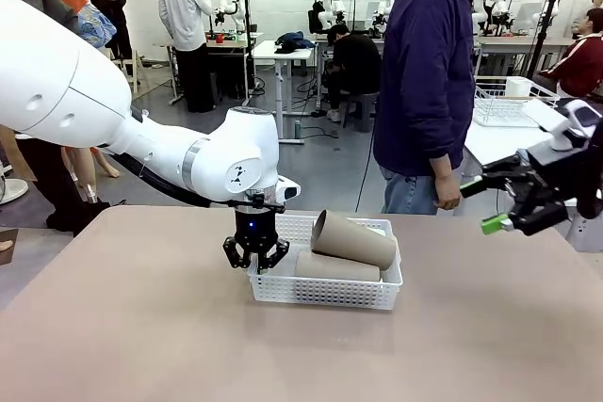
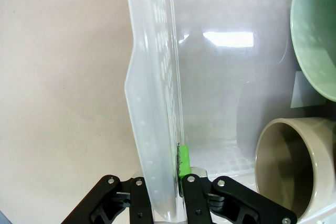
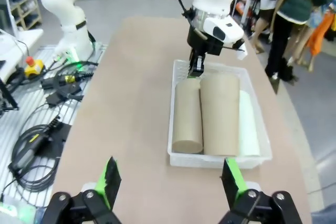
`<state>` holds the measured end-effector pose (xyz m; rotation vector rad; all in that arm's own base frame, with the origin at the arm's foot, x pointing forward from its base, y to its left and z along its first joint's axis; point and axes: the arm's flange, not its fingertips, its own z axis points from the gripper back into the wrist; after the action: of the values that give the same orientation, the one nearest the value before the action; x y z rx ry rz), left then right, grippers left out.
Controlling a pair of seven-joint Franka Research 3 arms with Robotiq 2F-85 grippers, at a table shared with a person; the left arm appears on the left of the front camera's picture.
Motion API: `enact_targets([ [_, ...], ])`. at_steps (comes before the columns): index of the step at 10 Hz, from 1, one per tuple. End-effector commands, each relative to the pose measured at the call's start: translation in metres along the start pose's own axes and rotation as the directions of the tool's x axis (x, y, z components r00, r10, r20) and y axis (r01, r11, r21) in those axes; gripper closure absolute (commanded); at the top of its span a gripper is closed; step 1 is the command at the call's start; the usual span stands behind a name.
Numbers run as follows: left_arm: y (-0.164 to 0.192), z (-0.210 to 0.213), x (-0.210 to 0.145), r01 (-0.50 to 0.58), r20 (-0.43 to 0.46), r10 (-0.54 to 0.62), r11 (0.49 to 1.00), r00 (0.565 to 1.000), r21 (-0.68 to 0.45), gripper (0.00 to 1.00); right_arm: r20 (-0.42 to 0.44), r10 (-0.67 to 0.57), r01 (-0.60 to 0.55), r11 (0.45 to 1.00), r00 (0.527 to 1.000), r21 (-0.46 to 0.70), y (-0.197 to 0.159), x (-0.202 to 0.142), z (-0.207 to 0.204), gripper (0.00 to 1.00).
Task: Clean and organize the cups into the basket.
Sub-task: Pick up the Reusable plastic cup from the right side of the table and stack it inside the Organizing basket in the center of the table.
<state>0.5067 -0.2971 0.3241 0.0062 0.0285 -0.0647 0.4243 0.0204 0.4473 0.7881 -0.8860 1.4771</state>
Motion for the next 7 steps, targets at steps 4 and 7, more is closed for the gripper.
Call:
enact_targets([
  [4, 0.002, -0.001, -0.002, 0.01, -0.003, -0.01, 1.0, 1.0, 0.005, 1.0, 0.045, -0.003, 0.004, 1.0, 0.999, -0.018, 0.006, -0.015, 0.009, 0.0],
  [7, 0.002, -0.001, -0.002, 0.01, -0.003, -0.01, 1.0, 1.0, 0.005, 1.0, 0.045, -0.003, 0.004, 1.0, 0.999, -0.018, 0.006, -0.015, 0.009, 0.0],
])
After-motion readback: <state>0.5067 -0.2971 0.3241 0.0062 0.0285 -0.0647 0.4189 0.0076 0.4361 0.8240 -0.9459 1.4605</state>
